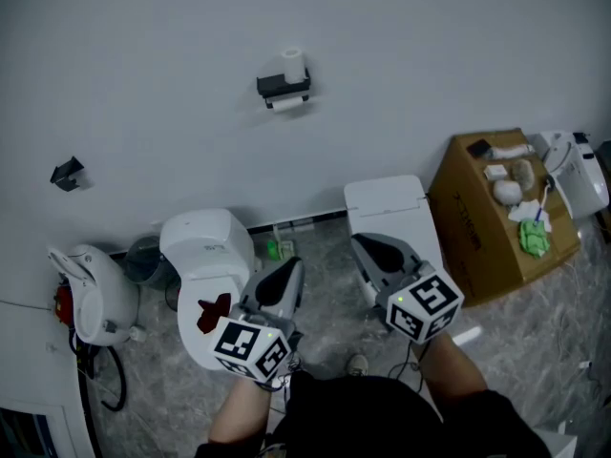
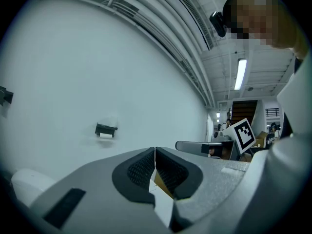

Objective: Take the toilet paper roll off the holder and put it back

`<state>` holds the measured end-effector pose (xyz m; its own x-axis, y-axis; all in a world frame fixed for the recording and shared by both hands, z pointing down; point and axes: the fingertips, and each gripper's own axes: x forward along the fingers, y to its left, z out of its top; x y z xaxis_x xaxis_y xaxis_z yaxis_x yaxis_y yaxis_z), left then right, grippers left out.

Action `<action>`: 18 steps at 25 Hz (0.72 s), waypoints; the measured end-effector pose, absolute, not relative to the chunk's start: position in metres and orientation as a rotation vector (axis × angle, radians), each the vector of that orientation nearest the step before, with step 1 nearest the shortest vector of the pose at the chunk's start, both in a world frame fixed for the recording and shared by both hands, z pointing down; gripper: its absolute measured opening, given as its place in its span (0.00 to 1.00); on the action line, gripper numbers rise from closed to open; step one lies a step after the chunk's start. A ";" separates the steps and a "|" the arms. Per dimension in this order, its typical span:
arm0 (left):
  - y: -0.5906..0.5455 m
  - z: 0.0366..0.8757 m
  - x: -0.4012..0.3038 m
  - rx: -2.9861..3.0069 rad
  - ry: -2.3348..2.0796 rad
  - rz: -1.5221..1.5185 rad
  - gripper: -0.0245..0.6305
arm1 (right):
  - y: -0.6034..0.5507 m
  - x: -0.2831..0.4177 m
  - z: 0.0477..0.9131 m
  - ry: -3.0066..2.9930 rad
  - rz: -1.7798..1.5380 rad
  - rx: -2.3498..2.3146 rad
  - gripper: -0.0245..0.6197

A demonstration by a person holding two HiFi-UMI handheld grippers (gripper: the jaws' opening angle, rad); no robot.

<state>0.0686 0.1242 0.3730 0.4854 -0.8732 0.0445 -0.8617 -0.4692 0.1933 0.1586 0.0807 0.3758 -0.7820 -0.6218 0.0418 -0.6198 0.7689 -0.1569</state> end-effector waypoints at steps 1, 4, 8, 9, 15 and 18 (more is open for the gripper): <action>0.123 0.373 0.069 2.540 -1.501 -0.091 0.04 | 0.080 0.159 0.376 2.944 -0.253 -1.033 0.04; 0.125 0.375 0.074 2.541 -1.491 -0.090 0.04 | 0.083 0.163 0.378 2.948 -0.260 -1.041 0.04; 0.127 0.374 0.078 2.542 -1.487 -0.093 0.04 | 0.085 0.166 0.376 2.948 -0.250 -1.043 0.04; 0.127 0.374 0.079 2.545 -1.488 -0.094 0.04 | 0.086 0.167 0.376 2.948 -0.246 -1.042 0.04; 0.133 0.370 0.080 2.550 -1.495 -0.085 0.04 | 0.090 0.168 0.373 2.952 -0.247 -1.042 0.04; 0.134 0.367 0.079 2.552 -1.501 -0.080 0.04 | 0.092 0.166 0.372 2.952 -0.244 -1.034 0.04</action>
<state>0.0786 0.1342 0.3674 0.4888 -0.8713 0.0445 -0.8616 -0.4741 0.1813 0.1661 0.0915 0.3719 -0.7829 -0.6204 0.0473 -0.6197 0.7708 -0.1479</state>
